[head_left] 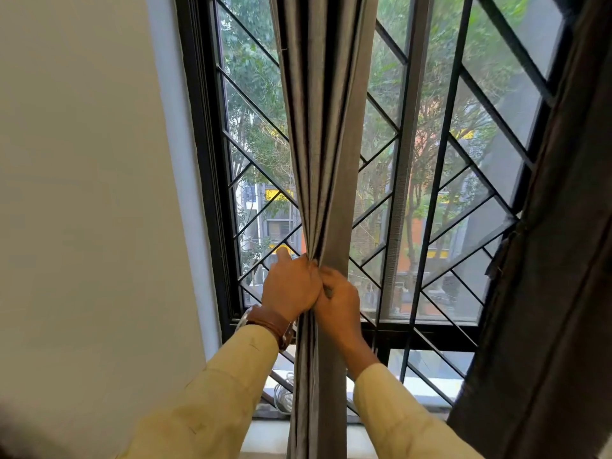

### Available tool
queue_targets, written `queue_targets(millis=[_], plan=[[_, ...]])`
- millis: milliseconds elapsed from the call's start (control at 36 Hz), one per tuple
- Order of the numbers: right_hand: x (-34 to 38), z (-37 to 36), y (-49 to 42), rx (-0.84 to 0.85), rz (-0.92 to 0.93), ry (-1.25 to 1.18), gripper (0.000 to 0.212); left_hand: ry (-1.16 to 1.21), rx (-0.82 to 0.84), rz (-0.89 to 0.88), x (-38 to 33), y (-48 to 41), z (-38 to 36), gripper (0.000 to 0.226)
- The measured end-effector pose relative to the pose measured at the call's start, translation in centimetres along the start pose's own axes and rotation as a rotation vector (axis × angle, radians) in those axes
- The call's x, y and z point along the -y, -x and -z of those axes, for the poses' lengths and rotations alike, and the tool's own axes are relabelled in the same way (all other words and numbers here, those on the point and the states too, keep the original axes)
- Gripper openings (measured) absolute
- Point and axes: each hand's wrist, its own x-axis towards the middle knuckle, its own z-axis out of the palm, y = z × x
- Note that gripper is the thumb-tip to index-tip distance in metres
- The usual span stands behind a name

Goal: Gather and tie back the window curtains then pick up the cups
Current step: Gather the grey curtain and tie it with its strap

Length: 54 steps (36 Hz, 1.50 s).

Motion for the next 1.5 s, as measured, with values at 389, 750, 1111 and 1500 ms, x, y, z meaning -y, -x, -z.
queue_targets(millis=[389,750,1111,1500], plan=[[0.2,0.0,0.6,0.029,0.096,0.166,0.024,0.079,0.03,0.016,0.6,-0.2,-0.3,0.042],[-0.7,0.6,-0.1,0.17,0.085,0.189,0.038,-0.034,-0.013,-0.035,1.3,-0.2,-0.1,0.036],[-3.5,3.5,-5.7,0.043,-0.418,-0.142,0.044,-0.106,-0.071,-0.034,2.4,0.7,0.4,0.041],[-3.5,3.5,-3.2,-0.15,-0.287,0.035,0.032,-0.086,-0.109,-0.011,2.1,0.9,0.2,0.04]])
